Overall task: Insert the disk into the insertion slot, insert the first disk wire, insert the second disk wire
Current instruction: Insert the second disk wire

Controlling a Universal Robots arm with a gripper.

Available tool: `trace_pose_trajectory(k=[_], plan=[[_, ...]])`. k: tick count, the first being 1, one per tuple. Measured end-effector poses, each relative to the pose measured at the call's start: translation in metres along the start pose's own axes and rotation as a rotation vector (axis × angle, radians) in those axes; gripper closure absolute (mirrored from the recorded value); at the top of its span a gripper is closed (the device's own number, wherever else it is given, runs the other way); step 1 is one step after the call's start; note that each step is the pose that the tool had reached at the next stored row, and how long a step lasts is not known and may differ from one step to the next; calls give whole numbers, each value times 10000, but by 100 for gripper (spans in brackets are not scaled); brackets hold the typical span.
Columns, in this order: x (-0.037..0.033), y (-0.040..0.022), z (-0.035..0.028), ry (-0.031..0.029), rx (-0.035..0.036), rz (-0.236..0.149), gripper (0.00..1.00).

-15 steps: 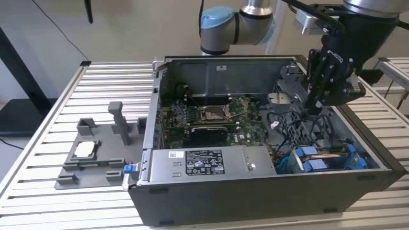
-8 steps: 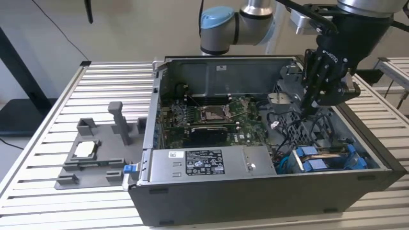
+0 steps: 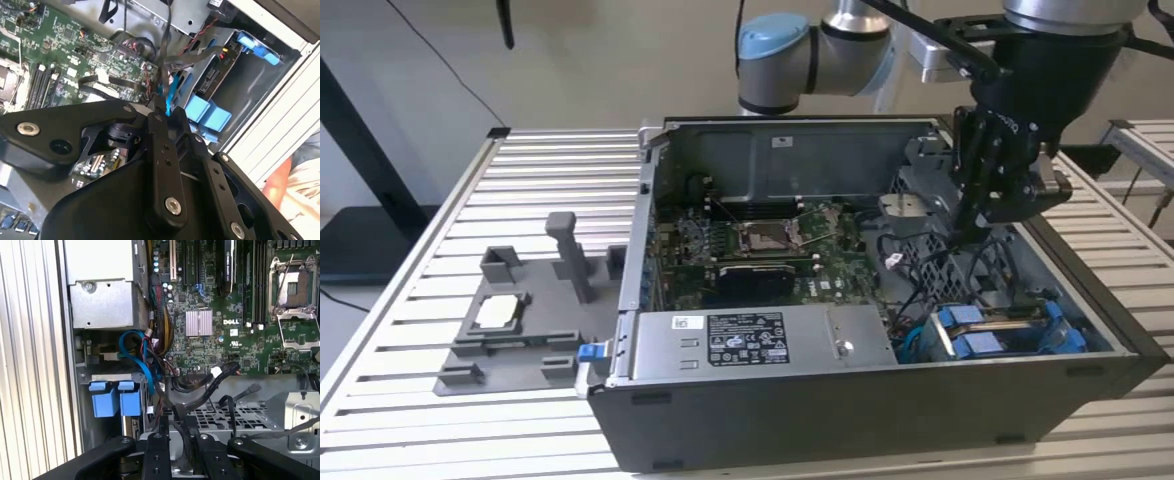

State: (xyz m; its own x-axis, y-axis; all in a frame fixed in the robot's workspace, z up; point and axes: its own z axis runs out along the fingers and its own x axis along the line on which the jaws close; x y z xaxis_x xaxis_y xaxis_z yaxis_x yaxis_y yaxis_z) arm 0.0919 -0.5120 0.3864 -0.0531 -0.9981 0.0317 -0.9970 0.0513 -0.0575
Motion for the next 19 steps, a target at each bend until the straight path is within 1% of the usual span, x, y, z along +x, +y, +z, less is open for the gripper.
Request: trace_pose_trajectory(k=[1,4,7,14,17,19], plan=[[-4,14,0,49,18,-14,73],[-21,43,6,232,76,-79,73],[-50,57,18,350,123,-218,73],[-149,93,47,529,170,-646,73],[-162,127,55,605,194,-731,73],[-161,153,58,680,219,-770,73]])
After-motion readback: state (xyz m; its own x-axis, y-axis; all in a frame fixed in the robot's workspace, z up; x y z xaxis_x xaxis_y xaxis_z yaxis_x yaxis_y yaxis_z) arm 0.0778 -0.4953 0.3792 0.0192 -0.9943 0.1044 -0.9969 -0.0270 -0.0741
